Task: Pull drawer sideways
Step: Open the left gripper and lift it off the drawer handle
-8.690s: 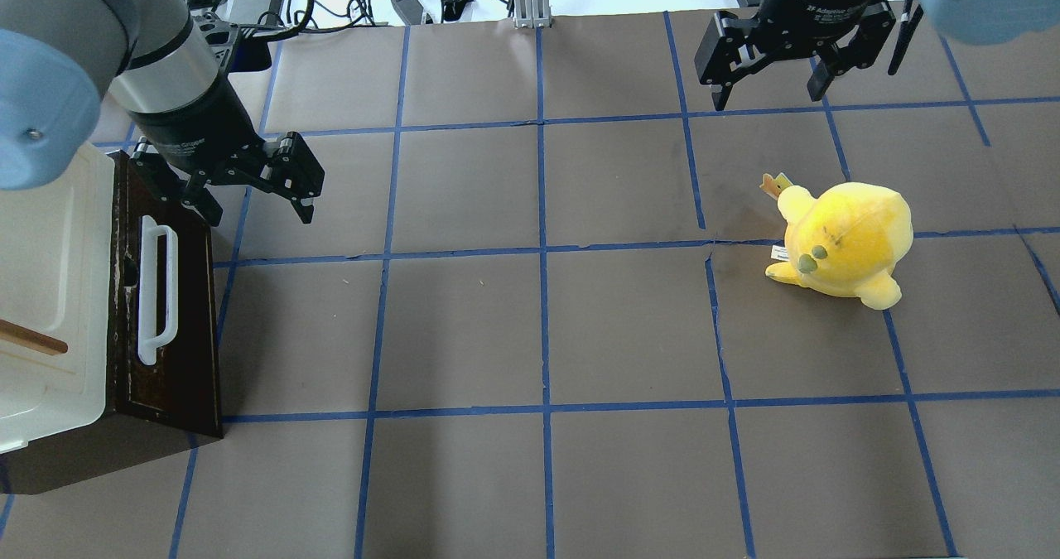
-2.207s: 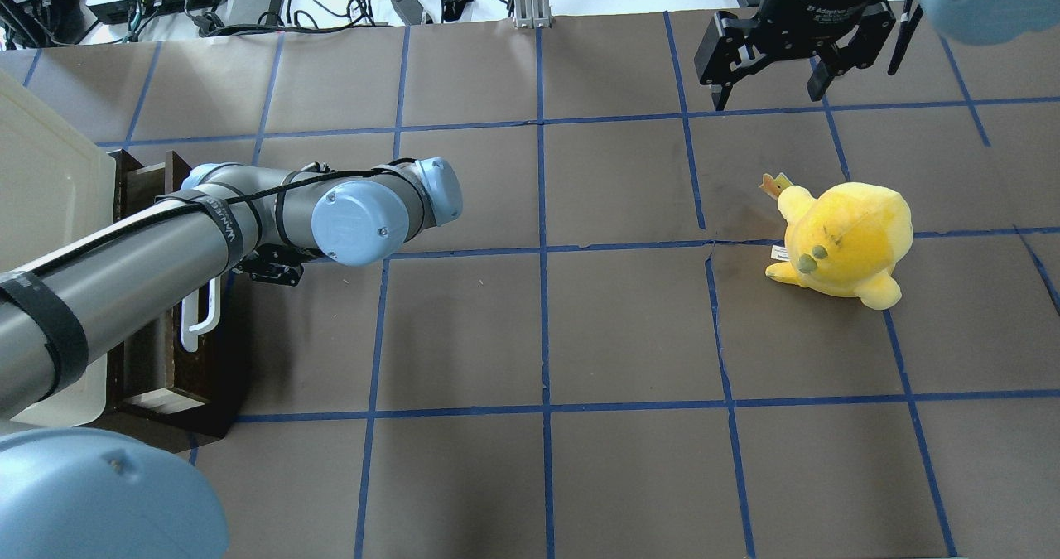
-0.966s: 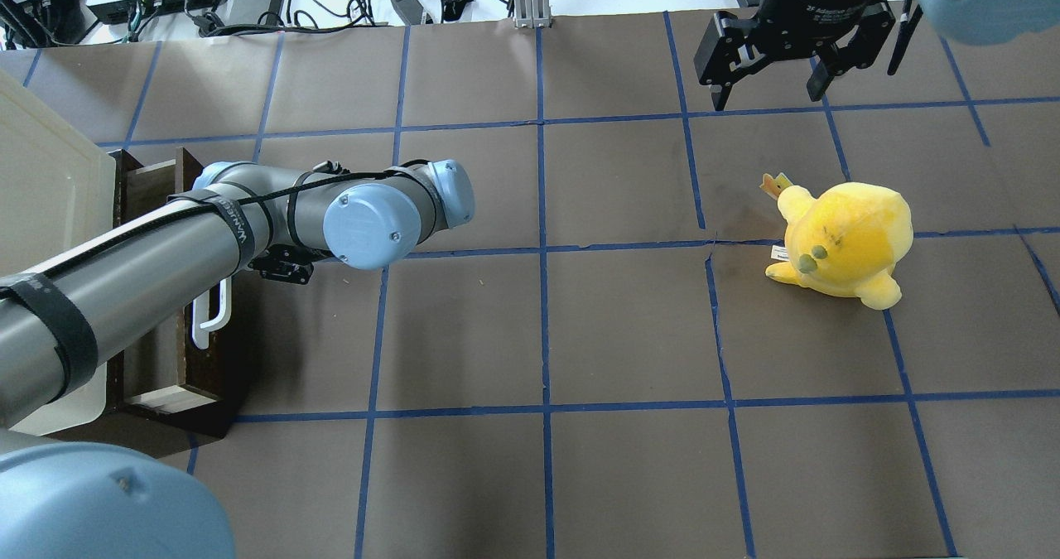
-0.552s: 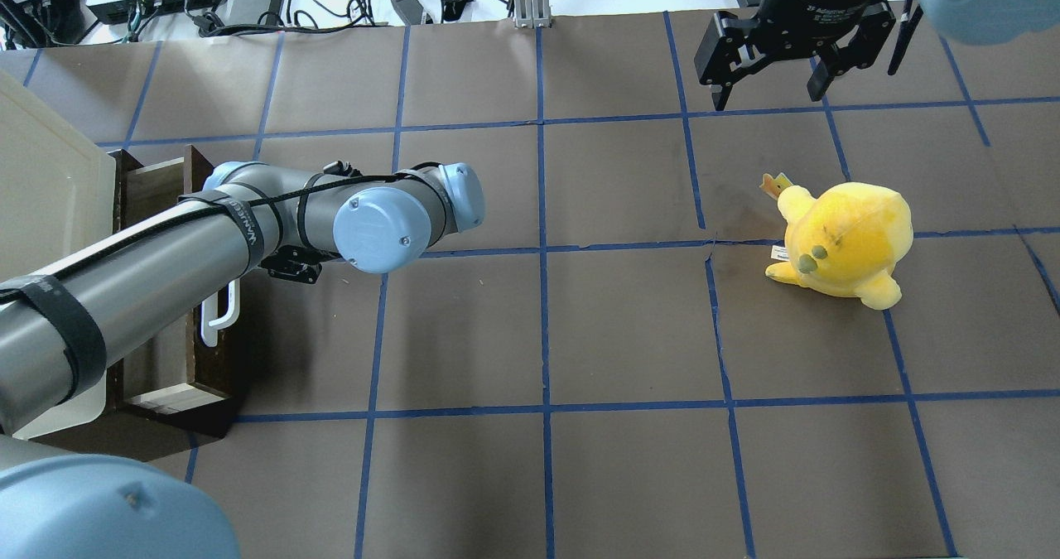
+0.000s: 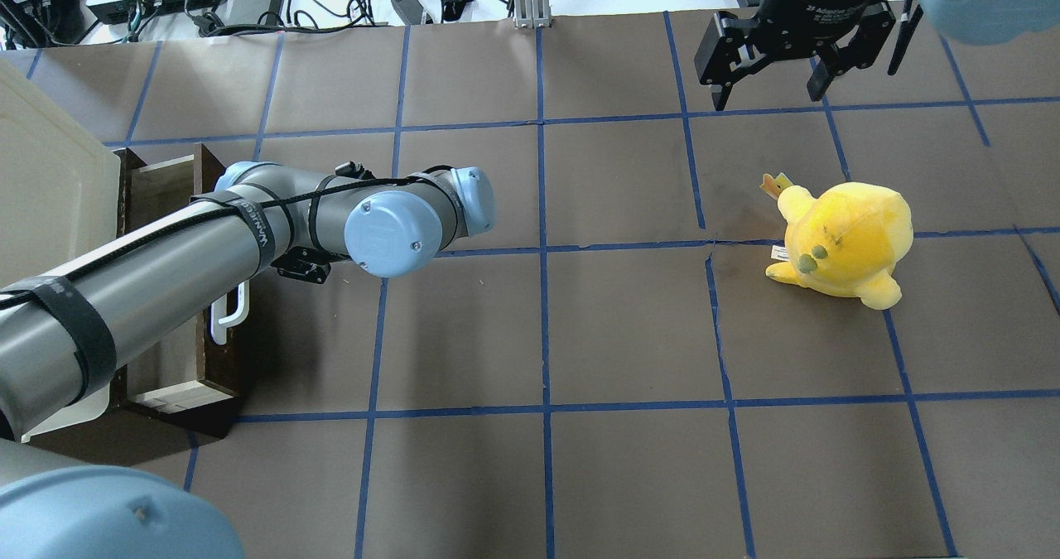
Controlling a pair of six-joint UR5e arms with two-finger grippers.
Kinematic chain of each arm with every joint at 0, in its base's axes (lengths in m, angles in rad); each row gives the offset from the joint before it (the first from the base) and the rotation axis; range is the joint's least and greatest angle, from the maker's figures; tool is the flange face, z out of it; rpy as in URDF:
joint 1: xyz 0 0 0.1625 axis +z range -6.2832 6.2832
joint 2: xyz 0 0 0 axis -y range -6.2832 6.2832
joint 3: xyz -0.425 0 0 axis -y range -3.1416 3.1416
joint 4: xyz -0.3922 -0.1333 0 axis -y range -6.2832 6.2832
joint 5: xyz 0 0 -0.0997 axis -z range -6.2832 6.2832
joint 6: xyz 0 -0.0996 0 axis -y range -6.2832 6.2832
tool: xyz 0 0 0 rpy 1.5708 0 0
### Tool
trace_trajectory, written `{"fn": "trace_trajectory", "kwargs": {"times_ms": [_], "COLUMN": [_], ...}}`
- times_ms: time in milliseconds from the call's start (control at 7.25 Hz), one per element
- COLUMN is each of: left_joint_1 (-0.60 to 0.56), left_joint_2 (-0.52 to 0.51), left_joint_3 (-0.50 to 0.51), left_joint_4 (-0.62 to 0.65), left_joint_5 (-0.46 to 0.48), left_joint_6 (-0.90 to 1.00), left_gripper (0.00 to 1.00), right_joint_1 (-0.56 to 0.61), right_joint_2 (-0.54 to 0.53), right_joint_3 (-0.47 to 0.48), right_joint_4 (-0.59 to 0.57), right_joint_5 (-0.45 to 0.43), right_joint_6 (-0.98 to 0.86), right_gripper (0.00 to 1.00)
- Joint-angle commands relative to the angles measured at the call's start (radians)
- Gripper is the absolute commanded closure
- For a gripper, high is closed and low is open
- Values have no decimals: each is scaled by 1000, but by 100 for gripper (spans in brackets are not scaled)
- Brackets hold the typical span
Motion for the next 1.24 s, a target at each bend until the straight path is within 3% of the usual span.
{"fn": "trace_trajectory", "kwargs": {"times_ms": [0, 138, 414, 552, 828, 966, 1103], "left_joint_1": [-7, -6, -12, -33, -102, -107, -99], "left_joint_2": [0, 6, 29, 70, 175, 253, 329], "left_joint_3": [1, 2, 7, 42, 232, 305, 321], "left_joint_4": [1, 2, 5, 6, 12, 3, -28], "left_joint_5": [-2, -10, -25, -130, -427, -646, -764], "left_joint_6": [0, -1, 2, 53, 269, 285, 299], "left_gripper": [37, 0, 0, 0, 0, 0, 0], "right_joint_1": [0, 0, 0, 0, 0, 0, 0], "right_joint_2": [0, 0, 0, 0, 0, 0, 0], "right_joint_3": [0, 0, 0, 0, 0, 0, 0], "right_joint_4": [0, 0, 0, 0, 0, 0, 0], "right_joint_5": [0, 0, 0, 0, 0, 0, 0], "right_joint_6": [0, 0, -2, 0, 0, 0, 0], "right_gripper": [0, 0, 0, 0, 0, 0, 0]}}
